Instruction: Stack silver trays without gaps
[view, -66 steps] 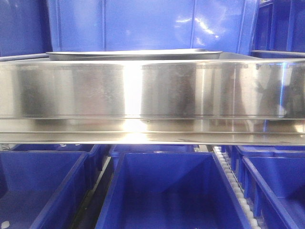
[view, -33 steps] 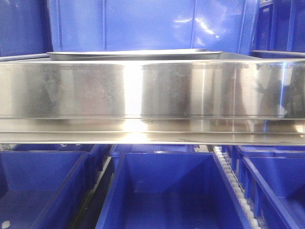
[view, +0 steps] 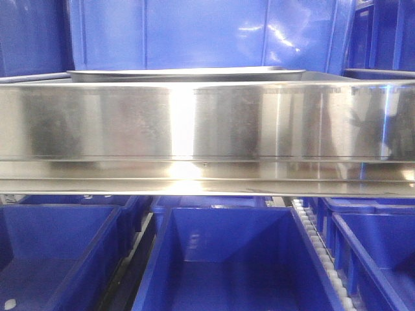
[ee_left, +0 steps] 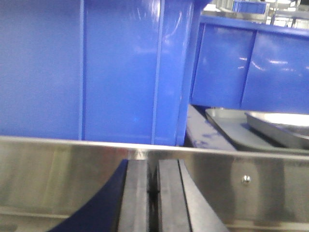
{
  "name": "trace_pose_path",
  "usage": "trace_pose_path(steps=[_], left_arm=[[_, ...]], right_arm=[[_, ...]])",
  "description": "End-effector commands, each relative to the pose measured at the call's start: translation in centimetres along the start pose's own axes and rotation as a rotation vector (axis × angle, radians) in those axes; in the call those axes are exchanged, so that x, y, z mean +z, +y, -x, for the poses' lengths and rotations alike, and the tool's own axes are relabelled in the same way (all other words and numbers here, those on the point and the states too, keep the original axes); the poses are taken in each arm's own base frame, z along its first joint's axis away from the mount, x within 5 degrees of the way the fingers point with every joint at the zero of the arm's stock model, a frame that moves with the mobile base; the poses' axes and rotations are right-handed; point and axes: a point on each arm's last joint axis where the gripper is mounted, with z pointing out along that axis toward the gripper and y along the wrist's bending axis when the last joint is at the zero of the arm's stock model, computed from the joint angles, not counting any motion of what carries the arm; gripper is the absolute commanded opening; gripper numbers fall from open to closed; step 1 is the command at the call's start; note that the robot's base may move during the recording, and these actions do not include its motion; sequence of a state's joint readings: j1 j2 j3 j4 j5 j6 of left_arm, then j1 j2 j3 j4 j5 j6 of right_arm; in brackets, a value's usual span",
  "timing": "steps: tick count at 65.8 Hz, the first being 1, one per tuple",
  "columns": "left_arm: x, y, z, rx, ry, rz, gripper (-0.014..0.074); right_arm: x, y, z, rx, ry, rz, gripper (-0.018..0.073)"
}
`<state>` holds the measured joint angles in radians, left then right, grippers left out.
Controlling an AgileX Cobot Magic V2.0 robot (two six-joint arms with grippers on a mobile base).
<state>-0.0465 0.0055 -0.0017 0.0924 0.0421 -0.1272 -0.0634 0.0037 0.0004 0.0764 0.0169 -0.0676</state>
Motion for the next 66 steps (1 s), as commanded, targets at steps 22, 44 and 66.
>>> trace_pose_path(steps=[22,44,66], left_arm=[[-0.05,0.06,-0.36,0.011,0.033,0.007,-0.001],[-0.05,0.06,-0.36,0.011,0.033,0.007,-0.001],[-0.05,0.06,-0.36,0.011,0.033,0.007,-0.001]], right_arm=[[-0.04,-0.03,0.26,-0.004,-0.029,-0.004,-0.0079],[-0.04,-0.03,0.26,-0.004,-0.029,-0.004,-0.0079],[-0.04,-0.03,0.26,-0.004,-0.029,-0.004,-0.0079]])
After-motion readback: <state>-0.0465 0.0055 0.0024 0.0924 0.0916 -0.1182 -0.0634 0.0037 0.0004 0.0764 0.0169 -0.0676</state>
